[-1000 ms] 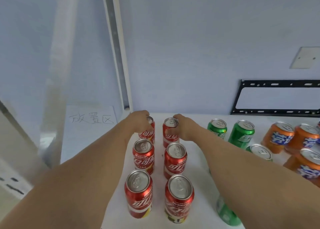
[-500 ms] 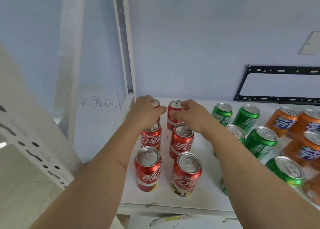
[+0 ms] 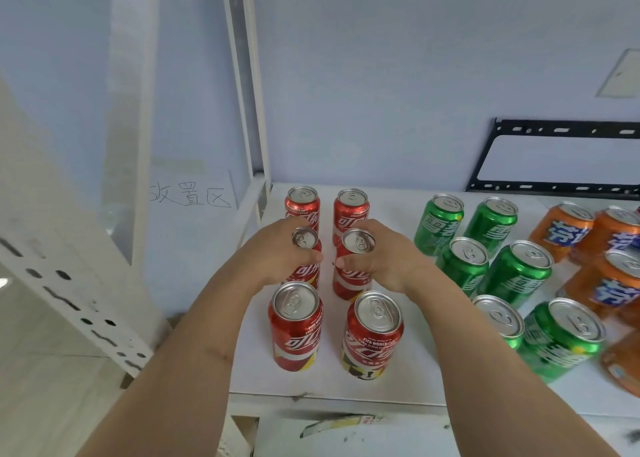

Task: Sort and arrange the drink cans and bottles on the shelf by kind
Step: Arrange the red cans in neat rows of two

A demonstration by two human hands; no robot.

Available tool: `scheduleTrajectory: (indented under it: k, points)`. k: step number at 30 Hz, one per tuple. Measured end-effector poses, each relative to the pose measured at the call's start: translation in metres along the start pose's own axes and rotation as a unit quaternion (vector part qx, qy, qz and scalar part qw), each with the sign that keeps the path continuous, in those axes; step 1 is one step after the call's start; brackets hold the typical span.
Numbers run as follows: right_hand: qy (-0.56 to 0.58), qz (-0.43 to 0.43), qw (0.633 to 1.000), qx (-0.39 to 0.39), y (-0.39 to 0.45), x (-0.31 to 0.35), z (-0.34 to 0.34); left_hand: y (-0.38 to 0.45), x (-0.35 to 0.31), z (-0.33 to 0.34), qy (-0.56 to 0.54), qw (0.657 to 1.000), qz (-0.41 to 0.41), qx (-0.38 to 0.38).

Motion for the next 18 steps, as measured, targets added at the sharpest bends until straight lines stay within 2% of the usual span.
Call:
scheduleTrajectory:
  k: [3, 5, 9, 11, 14, 18]
  points:
    - [0.021, 0.001, 1.000, 0.003, -0.002, -0.002, 0.001, 0.000, 0.002, 0.002, -0.026, 1.000, 0.000, 0.000]
    - [0.061, 0.006, 0.998, -0.024, -0.011, -0.006, -0.002, -0.006, 0.005, 0.004, -0.076, 0.997, -0.004, -0.021]
    - [0.104, -0.038, 0.982, -0.155, -0.054, -0.006, -0.019, -0.044, 0.020, -0.007, -0.104, 0.976, -0.057, -0.181]
    - [0.155, -0.068, 0.968, -0.183, -0.080, -0.010, -0.018, -0.066, 0.023, -0.003, -0.147, 0.964, -0.038, -0.216]
    - [0.196, -0.077, 0.965, -0.157, -0.110, -0.024, -0.003, -0.090, 0.025, 0.021, -0.198, 0.965, 0.001, -0.170]
    - [0.201, -0.032, 0.970, -0.130, -0.125, -0.059, 0.024, -0.106, 0.028, 0.051, -0.249, 0.963, 0.014, -0.102]
Point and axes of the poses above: each hand's wrist, its own y-axis towards the middle knuckle, its own z-axis out of the palm, x = y × z, the point moved 8 cm from there along y, towards the middle knuckle, and after that the axes turned 14 degrees about y, right-handed, at the moved point
